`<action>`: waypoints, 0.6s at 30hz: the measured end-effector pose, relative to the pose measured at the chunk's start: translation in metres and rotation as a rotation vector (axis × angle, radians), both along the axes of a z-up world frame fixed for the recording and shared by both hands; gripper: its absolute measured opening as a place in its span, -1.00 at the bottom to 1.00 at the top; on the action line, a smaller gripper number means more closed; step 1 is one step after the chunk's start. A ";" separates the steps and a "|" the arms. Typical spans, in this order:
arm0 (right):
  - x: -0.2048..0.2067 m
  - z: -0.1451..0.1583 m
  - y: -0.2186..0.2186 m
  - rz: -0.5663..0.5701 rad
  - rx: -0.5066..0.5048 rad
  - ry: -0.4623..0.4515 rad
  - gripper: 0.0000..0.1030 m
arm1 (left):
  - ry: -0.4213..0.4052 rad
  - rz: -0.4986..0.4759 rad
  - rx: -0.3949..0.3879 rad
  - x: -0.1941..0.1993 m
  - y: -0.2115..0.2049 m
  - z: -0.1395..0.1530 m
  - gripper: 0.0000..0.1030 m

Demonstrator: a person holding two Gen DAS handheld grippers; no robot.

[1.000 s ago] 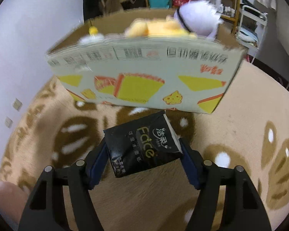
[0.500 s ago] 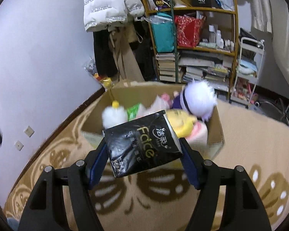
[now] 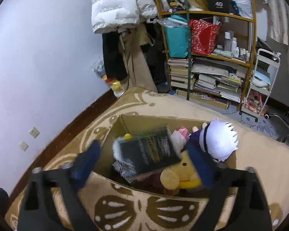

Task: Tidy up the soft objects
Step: 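Carry the black pack over the box and open the right gripper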

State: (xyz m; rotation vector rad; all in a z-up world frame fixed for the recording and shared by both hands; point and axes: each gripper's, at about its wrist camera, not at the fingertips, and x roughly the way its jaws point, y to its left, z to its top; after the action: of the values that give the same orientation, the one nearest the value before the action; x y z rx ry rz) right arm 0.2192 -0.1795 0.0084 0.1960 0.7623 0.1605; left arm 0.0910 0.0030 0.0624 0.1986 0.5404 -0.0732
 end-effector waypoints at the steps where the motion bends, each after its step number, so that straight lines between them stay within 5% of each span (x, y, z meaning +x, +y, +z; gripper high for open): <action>1: -0.003 0.002 -0.002 -0.007 0.006 -0.015 1.00 | -0.003 -0.002 0.000 -0.001 0.000 0.001 0.99; 18: -0.114 0.051 -0.055 -0.118 -0.021 -0.117 1.00 | -0.038 -0.045 0.009 -0.024 -0.014 0.025 0.99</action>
State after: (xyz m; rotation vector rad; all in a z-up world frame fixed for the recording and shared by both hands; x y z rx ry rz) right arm 0.1051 -0.2345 0.0597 0.2092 0.6342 0.0513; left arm 0.0669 -0.0113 0.0876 0.2207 0.4985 -0.1105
